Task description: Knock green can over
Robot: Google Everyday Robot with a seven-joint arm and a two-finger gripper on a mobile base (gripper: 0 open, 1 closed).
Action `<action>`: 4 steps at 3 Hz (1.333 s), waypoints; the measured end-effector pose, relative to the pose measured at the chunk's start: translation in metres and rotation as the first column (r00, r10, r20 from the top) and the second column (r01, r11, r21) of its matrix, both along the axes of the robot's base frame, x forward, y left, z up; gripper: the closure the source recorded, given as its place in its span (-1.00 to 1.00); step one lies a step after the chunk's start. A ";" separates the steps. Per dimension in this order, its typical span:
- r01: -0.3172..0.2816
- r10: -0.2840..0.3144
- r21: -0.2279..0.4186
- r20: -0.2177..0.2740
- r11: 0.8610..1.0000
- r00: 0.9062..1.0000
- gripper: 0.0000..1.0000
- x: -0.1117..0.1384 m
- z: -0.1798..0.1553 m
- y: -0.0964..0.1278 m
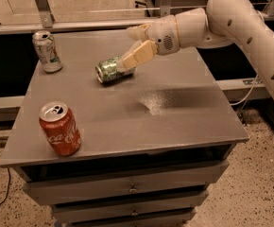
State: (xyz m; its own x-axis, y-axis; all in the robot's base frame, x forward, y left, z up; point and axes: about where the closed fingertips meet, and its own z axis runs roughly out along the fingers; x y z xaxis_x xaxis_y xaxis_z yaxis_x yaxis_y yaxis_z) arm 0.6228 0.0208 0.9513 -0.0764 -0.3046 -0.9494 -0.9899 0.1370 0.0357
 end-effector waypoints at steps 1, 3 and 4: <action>0.063 -0.062 -0.021 0.037 0.998 0.997 -1.00 0.003 0.009 -0.036; 0.263 -0.250 -0.067 0.163 0.962 0.955 -1.00 0.001 0.024 -0.156; 0.281 -0.266 -0.069 0.174 0.957 0.948 -1.00 -0.001 0.025 -0.168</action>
Offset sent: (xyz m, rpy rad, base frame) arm 0.0030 -0.2010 0.0371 -0.1080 -0.1828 -0.3490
